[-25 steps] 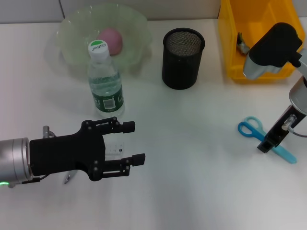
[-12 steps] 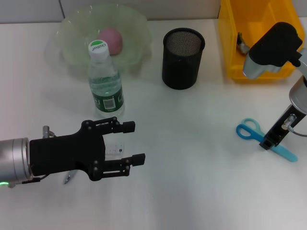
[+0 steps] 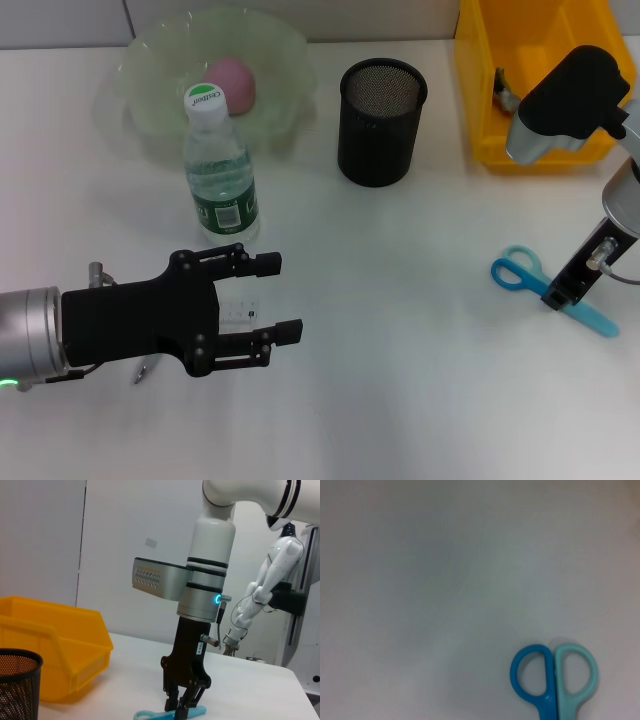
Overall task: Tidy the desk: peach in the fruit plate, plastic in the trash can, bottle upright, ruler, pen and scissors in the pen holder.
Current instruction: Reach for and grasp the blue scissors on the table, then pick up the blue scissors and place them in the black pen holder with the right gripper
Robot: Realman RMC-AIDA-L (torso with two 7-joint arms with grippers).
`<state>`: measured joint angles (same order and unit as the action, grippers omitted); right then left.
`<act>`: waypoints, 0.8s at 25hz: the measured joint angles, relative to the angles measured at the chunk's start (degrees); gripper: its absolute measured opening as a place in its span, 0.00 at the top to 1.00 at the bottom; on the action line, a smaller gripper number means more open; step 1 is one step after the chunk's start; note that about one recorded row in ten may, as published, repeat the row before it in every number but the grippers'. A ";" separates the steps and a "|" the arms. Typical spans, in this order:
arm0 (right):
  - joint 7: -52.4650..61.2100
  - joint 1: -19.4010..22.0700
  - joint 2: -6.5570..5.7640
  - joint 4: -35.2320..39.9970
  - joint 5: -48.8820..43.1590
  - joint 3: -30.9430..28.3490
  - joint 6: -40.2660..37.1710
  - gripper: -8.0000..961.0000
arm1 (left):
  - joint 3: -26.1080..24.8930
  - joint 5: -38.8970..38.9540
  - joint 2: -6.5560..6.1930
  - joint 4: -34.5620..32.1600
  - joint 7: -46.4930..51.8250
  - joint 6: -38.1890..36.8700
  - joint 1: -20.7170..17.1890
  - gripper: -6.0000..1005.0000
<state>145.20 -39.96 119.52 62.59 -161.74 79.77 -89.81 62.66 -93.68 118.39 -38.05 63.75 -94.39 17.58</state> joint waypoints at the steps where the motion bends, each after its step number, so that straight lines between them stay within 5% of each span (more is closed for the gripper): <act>1: 0.00 0.06 0.00 0.03 0.02 0.01 0.15 0.76 | 0.00 0.01 0.00 0.00 -0.01 0.00 -0.01 0.25; 9: -0.52 2.43 -0.02 2.77 3.51 -0.38 1.50 0.77 | -0.08 0.26 0.00 0.00 -0.26 0.00 -0.13 0.25; 20: -8.08 11.86 -0.12 14.19 18.47 -6.15 3.21 0.76 | -1.58 0.40 0.00 0.00 -0.81 0.00 -0.09 0.25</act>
<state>137.11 -28.11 119.41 76.78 -143.27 73.62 -86.60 61.08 -93.28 118.38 -38.06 62.94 -94.40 17.48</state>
